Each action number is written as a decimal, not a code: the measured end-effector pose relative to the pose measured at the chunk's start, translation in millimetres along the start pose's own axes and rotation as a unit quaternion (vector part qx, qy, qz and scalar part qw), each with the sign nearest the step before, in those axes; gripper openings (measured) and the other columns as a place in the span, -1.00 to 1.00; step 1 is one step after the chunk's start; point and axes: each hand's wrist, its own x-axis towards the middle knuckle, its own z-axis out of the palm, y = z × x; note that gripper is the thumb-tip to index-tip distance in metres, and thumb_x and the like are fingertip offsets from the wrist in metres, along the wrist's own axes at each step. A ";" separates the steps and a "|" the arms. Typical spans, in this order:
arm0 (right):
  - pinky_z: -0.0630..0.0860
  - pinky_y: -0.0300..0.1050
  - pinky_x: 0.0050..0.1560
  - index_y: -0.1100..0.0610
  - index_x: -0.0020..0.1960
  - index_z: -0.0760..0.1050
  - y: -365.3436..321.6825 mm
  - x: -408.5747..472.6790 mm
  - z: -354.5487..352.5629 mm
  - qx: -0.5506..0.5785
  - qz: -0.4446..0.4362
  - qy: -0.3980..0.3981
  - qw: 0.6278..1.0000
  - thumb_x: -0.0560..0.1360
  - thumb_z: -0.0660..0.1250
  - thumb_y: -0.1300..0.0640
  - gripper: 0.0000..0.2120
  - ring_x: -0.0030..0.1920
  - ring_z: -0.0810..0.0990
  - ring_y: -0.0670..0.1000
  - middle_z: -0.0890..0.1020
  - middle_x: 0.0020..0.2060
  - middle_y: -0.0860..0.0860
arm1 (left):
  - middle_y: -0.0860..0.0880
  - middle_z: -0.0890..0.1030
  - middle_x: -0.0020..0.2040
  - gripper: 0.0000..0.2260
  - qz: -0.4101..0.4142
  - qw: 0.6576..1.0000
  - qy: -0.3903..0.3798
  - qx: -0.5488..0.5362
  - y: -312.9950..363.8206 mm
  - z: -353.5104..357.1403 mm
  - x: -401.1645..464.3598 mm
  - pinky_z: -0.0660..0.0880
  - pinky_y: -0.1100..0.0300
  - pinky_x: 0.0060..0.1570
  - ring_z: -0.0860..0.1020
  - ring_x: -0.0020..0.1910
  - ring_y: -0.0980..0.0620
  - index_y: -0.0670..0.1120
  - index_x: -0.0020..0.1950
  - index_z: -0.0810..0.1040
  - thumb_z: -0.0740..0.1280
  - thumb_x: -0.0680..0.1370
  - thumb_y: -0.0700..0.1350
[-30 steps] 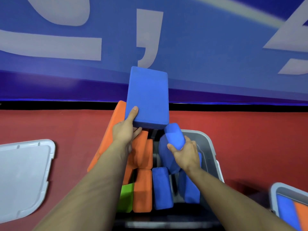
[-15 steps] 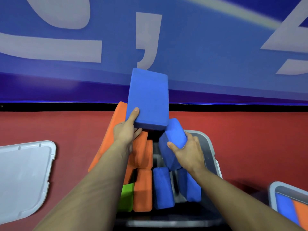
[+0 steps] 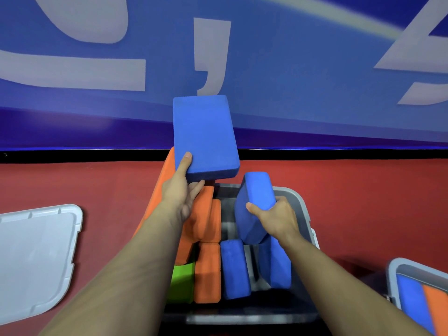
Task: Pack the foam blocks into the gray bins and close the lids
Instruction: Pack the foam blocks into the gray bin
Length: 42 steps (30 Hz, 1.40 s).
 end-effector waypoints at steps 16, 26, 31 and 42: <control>0.45 -0.09 -0.28 0.08 -0.03 0.46 -26.7 -15.3 -7.3 0.022 -0.042 0.036 0.998 0.21 0.42 -0.45 -0.35 -0.19 0.58 0.07 0.59 -0.23 -0.06 | -0.09 0.72 0.10 -0.64 -0.004 1.000 -0.003 0.005 0.4 0.6 -3.5 0.63 0.07 0.15 0.72 0.03 -0.03 -0.09 0.19 0.60 0.53 0.48 0.04; 0.55 -0.03 -0.13 0.13 0.15 0.43 -23.4 -21.4 18.9 0.042 -0.023 0.010 0.999 0.28 0.55 -0.34 -0.29 -0.04 0.62 0.07 0.63 -0.06 -0.01 | -0.13 0.70 0.13 -0.58 -0.010 1.000 0.007 0.002 -1.4 0.2 -2.7 0.62 0.08 0.17 0.72 0.05 -0.05 -0.13 0.21 0.60 0.55 0.45 0.06; 0.57 -0.01 -0.13 0.08 0.18 0.24 -24.3 -21.6 37.2 0.074 -0.007 -0.068 0.995 0.29 0.56 -0.29 -0.25 -0.02 0.61 0.05 0.58 0.00 -0.02 | -0.11 0.71 0.13 -0.59 -0.006 1.000 0.002 0.008 -1.0 0.2 -2.9 0.61 0.08 0.17 0.72 0.05 -0.03 -0.11 0.22 0.60 0.54 0.47 0.06; 0.53 0.14 0.24 0.08 0.43 0.19 -10.1 -3.1 66.7 0.027 0.011 -0.152 0.988 0.36 0.46 -0.35 -0.14 0.24 0.56 0.14 0.56 0.25 0.03 | -0.08 0.73 0.07 -0.64 0.008 1.000 -0.001 0.026 -2.8 3.0 -2.9 0.60 0.09 0.18 0.72 0.03 -0.01 -0.14 0.20 0.60 0.51 0.50 0.03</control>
